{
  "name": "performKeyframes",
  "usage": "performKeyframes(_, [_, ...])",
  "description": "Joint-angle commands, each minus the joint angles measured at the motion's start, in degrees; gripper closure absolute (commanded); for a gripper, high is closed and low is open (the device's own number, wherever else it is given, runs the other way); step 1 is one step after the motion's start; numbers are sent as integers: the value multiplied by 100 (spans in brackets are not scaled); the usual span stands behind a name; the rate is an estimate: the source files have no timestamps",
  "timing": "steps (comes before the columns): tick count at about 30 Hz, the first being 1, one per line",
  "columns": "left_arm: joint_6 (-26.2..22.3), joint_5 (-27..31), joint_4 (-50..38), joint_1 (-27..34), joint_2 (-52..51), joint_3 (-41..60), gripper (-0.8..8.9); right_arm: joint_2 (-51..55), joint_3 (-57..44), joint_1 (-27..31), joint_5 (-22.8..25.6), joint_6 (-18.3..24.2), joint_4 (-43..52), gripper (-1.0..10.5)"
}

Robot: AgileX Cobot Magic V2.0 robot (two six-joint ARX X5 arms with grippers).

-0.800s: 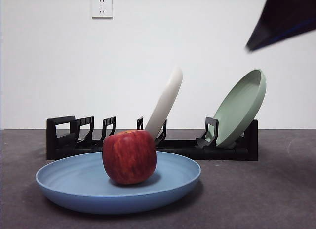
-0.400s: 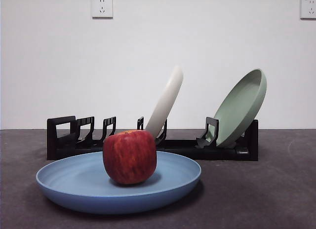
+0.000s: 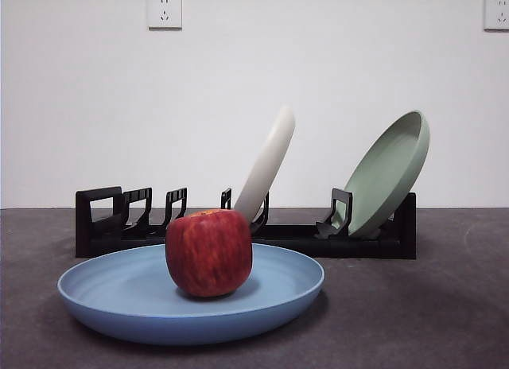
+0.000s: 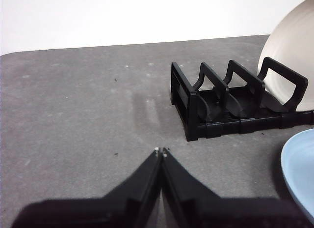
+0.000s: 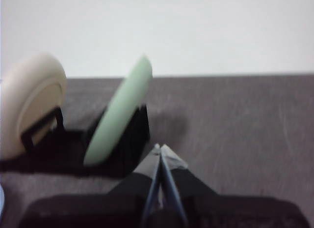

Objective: Take the blue plate from the plate rack,put the plate on the table,take the apple from the table,put the apple in the plate

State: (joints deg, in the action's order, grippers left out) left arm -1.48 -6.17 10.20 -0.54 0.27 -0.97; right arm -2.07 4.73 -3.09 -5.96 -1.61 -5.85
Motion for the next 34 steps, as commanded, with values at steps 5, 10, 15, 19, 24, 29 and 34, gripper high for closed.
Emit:
performKeyframes(5, [17,7,-28,15,-15,81,815,201,-415,-127,11,-310,63,962])
performKeyframes(10, [17,7,-28,15,-15,81,815,201,-437,-129,13,-348,-299,962])
performKeyframes(15, [17,7,-28,15,-15,81,815,155,-435,-129,11,-691,-446,962])
performKeyframes(19, [17,4,-28,15,-15,81,815,131,-435,-127,50,-691,-446,962])
performKeyframes(24, [17,4,-28,15,-15,81,815,131,-435,-127,48,-691,-446,962])
performKeyframes(29, [17,4,-28,15,-15,81,815,131,-435,-127,48,-691,-446,962])
performKeyframes(34, [17,7,-28,15,-15,81,815,131,-435,-127,48,-691,-446,962])
